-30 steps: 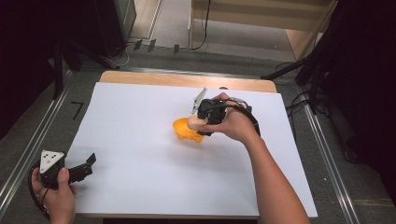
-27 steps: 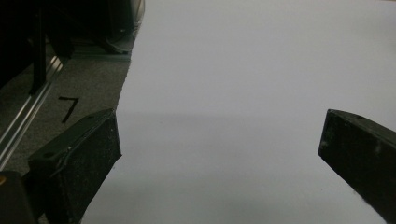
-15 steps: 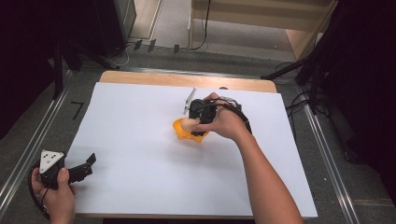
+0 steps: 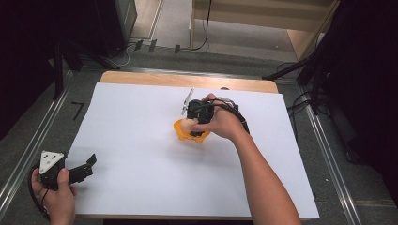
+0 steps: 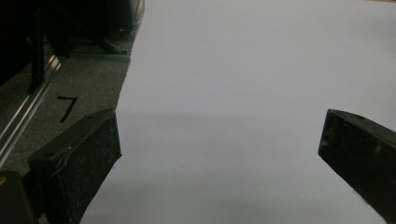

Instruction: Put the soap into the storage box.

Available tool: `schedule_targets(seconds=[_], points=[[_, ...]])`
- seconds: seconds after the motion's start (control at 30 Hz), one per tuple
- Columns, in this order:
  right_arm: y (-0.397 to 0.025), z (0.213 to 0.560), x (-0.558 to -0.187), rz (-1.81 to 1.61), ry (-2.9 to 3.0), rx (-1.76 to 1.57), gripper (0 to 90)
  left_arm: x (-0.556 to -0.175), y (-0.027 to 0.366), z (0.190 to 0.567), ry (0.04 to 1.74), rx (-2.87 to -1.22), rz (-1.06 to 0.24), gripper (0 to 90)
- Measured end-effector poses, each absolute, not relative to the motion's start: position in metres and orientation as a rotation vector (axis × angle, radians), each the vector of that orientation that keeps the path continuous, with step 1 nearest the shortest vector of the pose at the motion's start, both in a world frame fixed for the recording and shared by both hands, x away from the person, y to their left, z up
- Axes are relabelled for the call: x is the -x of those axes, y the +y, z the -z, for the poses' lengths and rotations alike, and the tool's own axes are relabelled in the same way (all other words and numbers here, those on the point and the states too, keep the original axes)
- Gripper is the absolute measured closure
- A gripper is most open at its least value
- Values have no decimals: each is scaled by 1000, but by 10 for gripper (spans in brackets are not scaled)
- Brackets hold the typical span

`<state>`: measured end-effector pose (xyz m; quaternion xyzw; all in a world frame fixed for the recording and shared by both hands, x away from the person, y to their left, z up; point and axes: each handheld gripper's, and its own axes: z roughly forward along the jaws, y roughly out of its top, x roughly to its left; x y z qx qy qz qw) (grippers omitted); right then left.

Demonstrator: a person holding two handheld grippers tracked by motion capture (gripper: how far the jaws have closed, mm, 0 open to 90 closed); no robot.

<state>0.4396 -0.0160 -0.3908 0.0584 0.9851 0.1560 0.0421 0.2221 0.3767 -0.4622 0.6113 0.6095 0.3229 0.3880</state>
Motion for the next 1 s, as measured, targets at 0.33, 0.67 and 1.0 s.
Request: schedule_targets(seconds=[0.33,0.67,1.0], points=[[-14,394,-444,-504,3031,-195,330,-222,377,462,1550,-1554,-818,0],[-15,394,-444,-515,3039,-210,326,-222,378,462,1552,-1552,-814,0],[-16,393,-445,-512,3032,-206,315,-222,378,462,1552,-1549,-811,0]])
